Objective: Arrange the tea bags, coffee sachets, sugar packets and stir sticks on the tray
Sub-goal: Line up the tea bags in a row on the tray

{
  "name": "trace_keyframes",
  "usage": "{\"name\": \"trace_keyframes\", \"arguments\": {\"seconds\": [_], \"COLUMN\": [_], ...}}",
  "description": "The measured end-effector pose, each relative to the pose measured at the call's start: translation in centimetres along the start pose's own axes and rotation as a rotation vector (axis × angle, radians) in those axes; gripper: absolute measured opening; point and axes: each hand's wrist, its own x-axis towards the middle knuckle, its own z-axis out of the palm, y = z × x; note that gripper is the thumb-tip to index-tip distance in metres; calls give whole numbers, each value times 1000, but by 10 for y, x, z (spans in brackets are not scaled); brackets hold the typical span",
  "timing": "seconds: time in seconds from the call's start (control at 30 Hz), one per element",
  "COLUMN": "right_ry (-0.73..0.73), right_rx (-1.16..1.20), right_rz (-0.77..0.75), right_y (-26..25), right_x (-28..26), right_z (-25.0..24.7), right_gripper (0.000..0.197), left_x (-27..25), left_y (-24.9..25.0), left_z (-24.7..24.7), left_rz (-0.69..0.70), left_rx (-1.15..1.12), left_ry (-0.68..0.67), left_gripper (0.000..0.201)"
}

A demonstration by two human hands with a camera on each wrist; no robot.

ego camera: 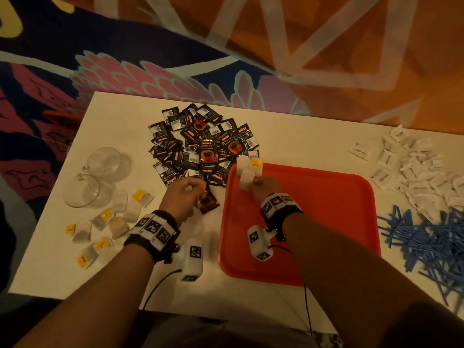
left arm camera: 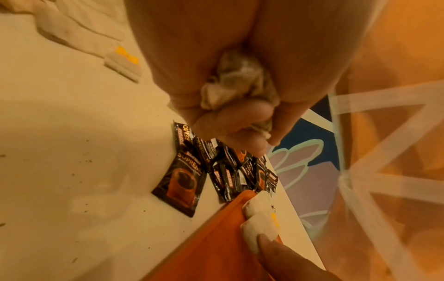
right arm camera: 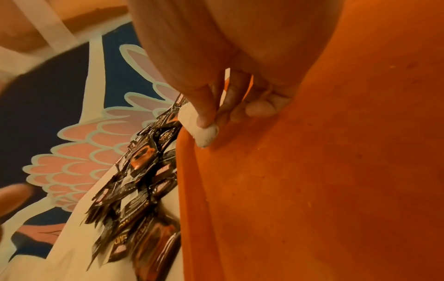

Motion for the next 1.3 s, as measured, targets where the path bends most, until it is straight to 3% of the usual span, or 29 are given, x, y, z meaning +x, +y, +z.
{"name": "trace_keyframes", "arguments": {"seconds": [0.17,0.53,0.9,1.0,1.17,1.3], "right_ry": [-6,-2,22,11,-59,-101], "right_rx": [49,-134,1,37,71,-20], "right_rz": [45,-10,17,-125,-551,-721], "right_y": [-10,-15,-11,-18,-35,-44], "right_x": [12,18,3,-19,-66,-85], "right_z": [1,10,-5,-11,-12,-19], "right_gripper": [27,24,22,22,11,22], "left_x": [4,6,1,-1,-8,-15], "left_y": [-10,-14,-5,3,25,39], "left_z": [-10,-17,-7,0,13,23], "left_rz": [-65,-99,-245,-292,-396,-396], "left_rx": [-120,-172,-378,-480,-752,-814], "left_ry": [0,-5,-57,-77,-161,-249], "left_gripper": [8,8,14,15,16,24]}}
